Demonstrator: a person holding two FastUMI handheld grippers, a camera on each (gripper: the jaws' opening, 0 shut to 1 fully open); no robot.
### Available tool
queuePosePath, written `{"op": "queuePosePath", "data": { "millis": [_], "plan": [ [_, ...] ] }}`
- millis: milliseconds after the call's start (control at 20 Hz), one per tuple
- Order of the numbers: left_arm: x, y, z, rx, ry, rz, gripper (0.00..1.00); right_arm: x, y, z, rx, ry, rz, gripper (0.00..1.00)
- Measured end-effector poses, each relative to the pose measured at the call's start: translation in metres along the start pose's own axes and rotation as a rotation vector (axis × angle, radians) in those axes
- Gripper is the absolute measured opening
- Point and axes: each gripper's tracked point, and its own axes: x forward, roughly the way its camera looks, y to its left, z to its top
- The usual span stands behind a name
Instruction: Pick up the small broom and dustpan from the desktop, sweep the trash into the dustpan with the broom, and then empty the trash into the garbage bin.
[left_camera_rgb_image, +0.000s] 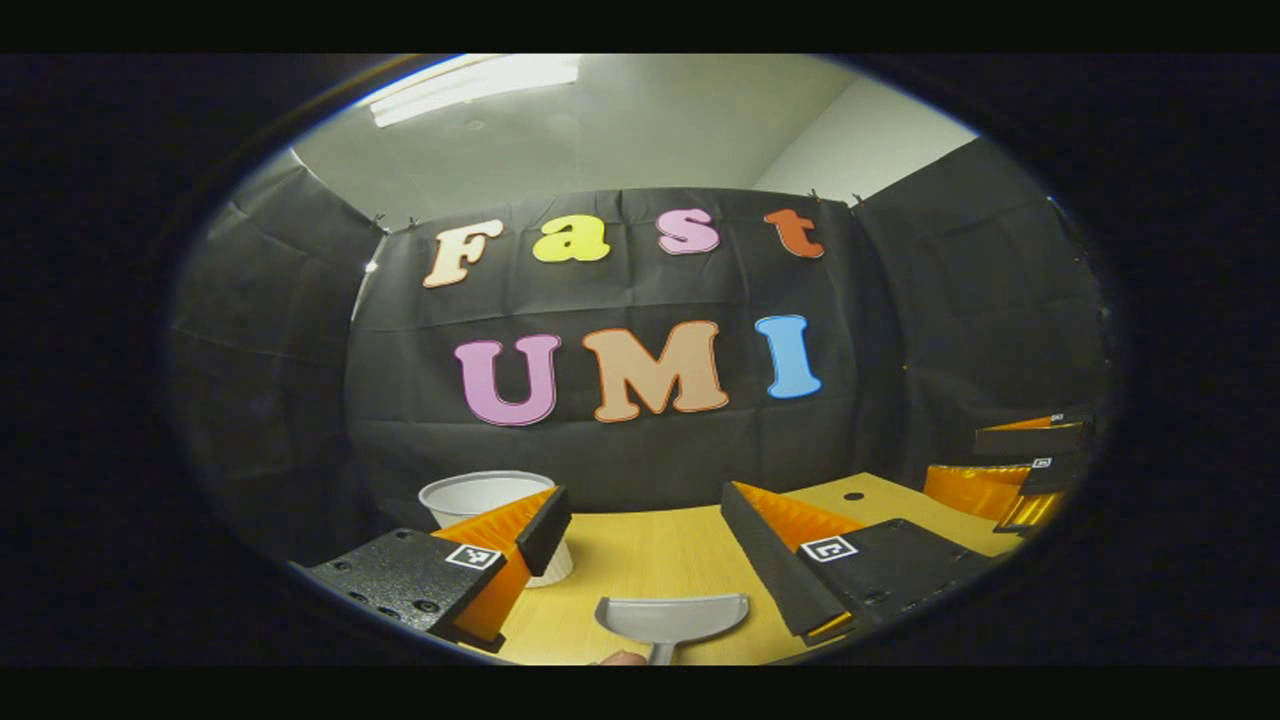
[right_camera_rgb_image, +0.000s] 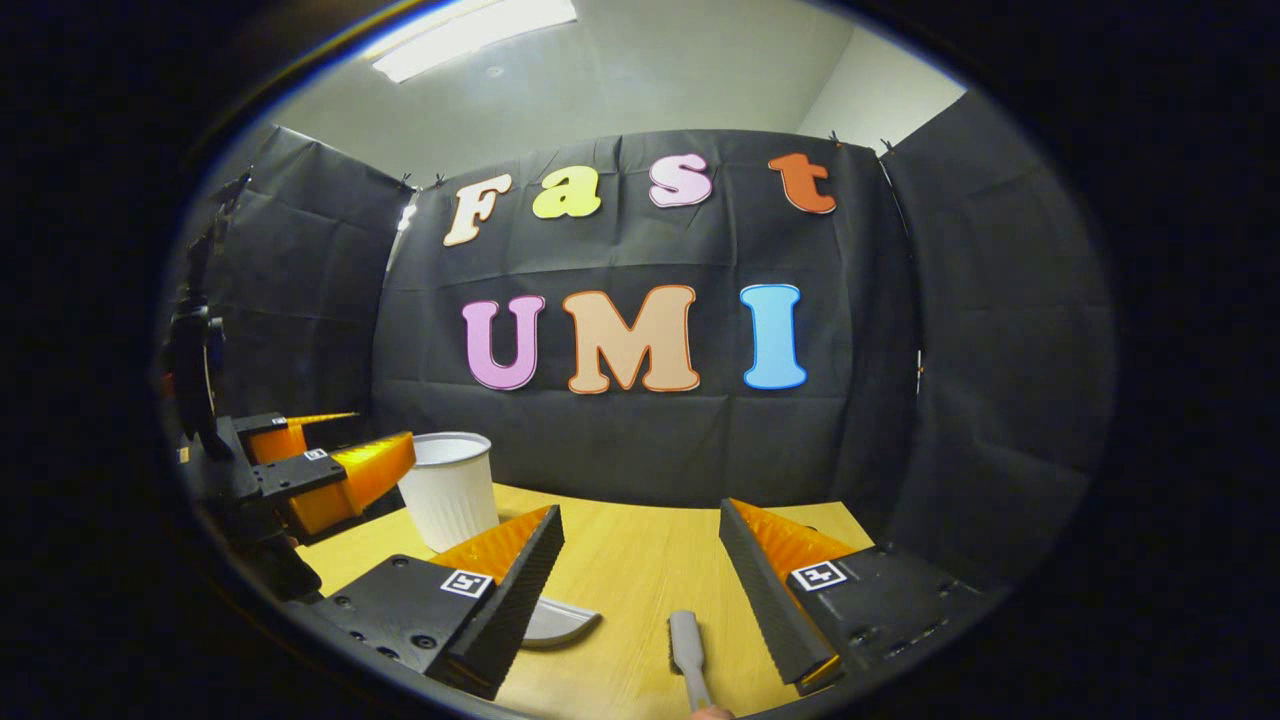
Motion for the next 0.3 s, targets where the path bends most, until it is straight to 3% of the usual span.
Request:
{"op": "queuePosePath", "data": {
  "millis": [300],
  "plan": [
    [0.01,0.017,0.011,0.02,-0.01,0.018,0.92,-0.003,-0.01,0.016,-0.012,-0.013,-0.026,0.92]
  ]
}}
